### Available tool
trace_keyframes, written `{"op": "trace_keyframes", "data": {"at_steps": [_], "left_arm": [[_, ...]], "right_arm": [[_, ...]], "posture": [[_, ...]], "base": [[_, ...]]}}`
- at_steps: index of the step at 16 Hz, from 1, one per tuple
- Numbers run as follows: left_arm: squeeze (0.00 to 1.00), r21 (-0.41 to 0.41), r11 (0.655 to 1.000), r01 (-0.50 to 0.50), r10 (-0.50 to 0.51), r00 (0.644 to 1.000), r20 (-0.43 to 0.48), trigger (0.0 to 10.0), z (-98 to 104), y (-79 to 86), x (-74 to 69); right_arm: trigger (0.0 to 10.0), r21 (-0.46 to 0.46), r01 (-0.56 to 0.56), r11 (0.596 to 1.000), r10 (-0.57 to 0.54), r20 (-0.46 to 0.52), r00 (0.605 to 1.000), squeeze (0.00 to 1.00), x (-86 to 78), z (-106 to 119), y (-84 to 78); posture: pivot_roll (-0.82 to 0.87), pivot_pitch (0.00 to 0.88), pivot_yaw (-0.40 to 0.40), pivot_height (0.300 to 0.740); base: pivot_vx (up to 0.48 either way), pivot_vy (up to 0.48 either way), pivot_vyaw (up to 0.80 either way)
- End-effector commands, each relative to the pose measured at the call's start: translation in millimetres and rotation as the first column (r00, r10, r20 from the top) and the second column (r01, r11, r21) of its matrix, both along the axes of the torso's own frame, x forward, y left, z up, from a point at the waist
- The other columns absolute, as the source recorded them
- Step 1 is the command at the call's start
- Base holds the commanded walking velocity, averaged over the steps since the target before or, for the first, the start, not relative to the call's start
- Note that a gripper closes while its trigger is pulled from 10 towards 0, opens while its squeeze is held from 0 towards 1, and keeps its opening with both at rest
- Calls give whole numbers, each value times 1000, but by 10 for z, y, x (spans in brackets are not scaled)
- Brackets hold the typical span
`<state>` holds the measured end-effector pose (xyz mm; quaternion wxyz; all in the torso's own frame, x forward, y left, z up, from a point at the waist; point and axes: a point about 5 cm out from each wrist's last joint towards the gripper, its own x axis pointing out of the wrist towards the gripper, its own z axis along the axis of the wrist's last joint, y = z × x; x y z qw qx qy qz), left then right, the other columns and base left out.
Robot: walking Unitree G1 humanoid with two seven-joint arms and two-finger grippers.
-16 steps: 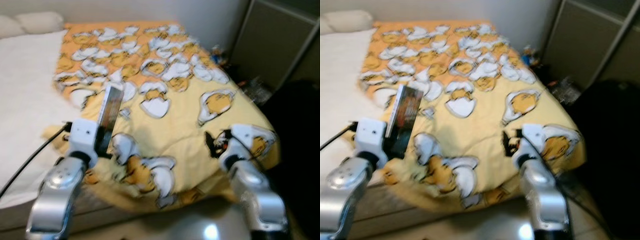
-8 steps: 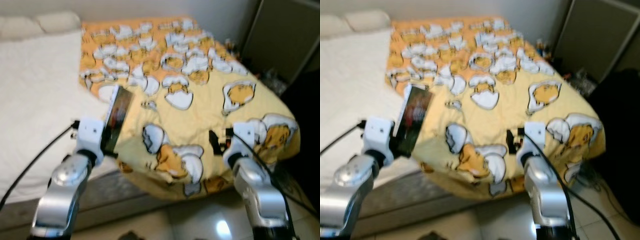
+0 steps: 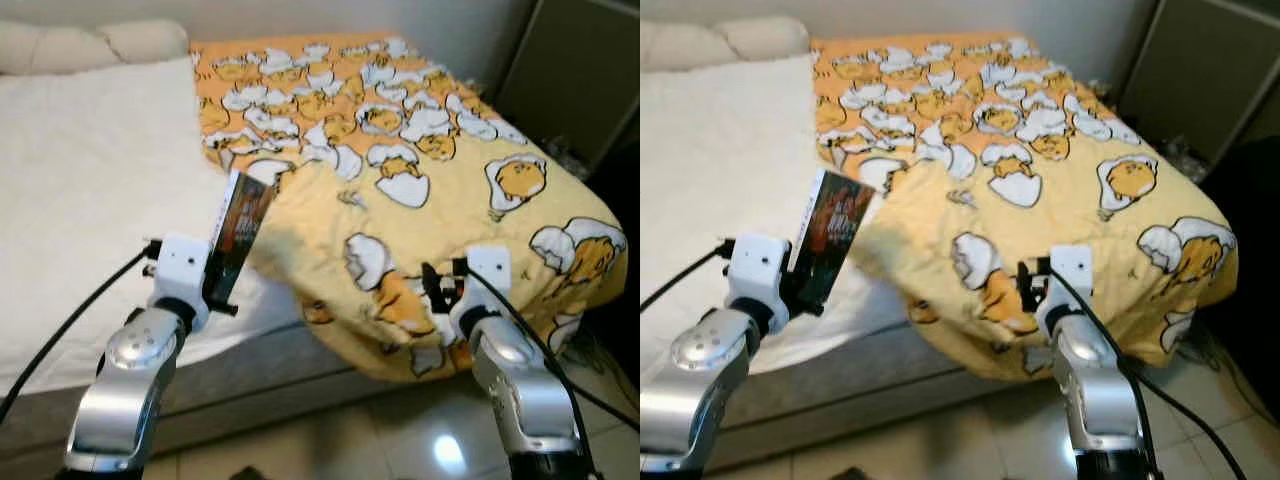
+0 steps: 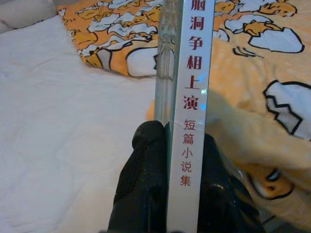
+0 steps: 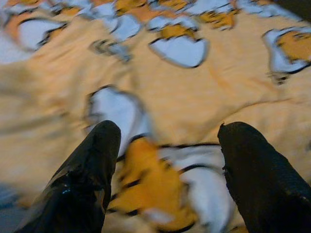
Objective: Clean up the room
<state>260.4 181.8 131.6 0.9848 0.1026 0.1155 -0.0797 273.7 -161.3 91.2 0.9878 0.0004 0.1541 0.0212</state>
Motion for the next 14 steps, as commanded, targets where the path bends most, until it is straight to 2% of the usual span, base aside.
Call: {"op": "trace_keyframes", "data": {"at_steps": [1,5,11,14], "left_arm": [[0,9,1000,-11,11,999,44,10000,95,30,13],[0,12,1000,-14,13,999,46,10000,96,54,18],[0,13,1000,-10,9,999,45,10000,97,39,42],[0,15,1000,-9,9,999,45,10000,89,39,28]], "right_arm": [[10000,7,-32,999,32,27,999,0,13,61,69],[10000,35,-69,997,68,23,997,0,10,55,125],[10000,25,-81,996,81,23,996,0,30,66,128],[10000,73,-134,988,132,30,991,0,-5,68,177]], "posture": [[-38,0,3,740],[-32,0,5,740],[-30,0,2,740],[-26,0,1,740]], "base": [[0,398,0],[0,390,0],[0,391,0],[0,390,0]]}}
